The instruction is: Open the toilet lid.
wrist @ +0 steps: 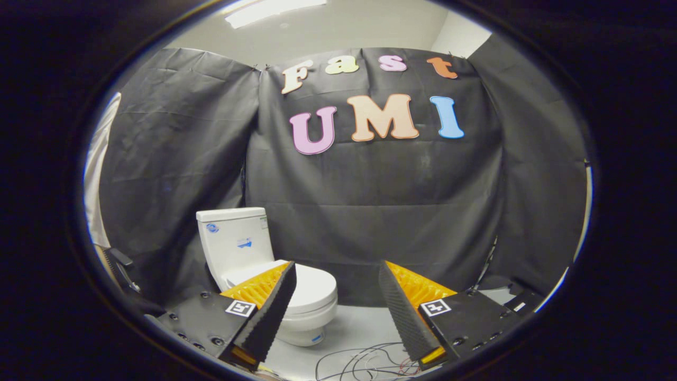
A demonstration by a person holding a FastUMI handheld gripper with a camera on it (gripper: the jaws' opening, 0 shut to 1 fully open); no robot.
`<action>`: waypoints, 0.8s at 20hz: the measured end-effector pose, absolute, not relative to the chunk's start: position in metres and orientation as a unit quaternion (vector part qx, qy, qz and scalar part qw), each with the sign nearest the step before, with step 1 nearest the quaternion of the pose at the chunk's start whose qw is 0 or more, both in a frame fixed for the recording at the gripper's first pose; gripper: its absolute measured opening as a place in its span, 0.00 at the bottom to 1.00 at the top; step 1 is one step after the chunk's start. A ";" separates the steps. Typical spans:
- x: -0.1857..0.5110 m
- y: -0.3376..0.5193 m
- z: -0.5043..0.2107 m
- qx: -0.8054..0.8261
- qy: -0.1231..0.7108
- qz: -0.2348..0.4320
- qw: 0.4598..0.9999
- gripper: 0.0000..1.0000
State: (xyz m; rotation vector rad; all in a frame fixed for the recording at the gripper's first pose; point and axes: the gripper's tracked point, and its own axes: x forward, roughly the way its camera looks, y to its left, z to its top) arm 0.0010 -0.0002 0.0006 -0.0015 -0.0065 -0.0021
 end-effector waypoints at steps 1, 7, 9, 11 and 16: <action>0.005 0.000 0.003 0.004 -0.007 -0.001 1.000 0.97; 0.055 0.000 -0.008 -0.003 0.016 -0.004 1.000 0.93; 0.067 0.001 -0.012 -0.004 0.025 -0.005 1.000 0.91; 0.078 0.006 -0.009 0.003 0.008 0.001 1.000 0.90; 0.095 0.015 0.010 0.026 -0.071 -0.029 0.997 0.90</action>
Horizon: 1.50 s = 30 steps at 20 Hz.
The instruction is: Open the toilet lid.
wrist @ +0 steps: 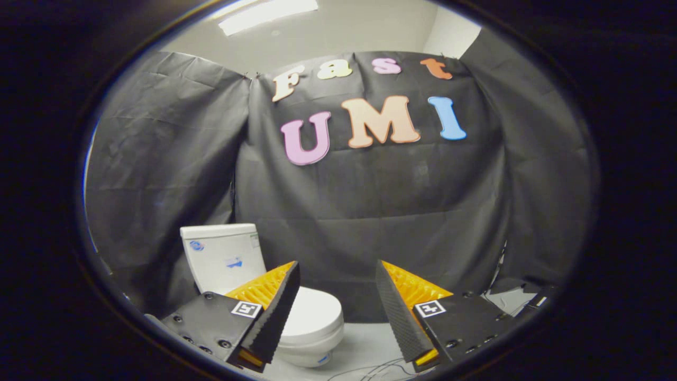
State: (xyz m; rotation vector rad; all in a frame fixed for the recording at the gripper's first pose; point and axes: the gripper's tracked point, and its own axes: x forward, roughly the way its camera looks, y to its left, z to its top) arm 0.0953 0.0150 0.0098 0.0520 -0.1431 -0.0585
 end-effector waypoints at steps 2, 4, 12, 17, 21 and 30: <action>0.101 0.010 0.023 0.036 -0.104 -0.068 0.992 0.89; 0.105 0.018 0.036 0.053 -0.136 -0.087 0.985 0.88; 0.112 0.037 0.069 0.091 -0.218 -0.205 0.950 0.85; 0.115 0.046 0.074 0.115 -0.237 -0.262 0.929 0.82; 0.114 0.053 0.053 0.154 -0.228 -0.313 0.909 0.79; 0.130 0.093 0.011 0.258 -0.248 -0.314 0.879 0.79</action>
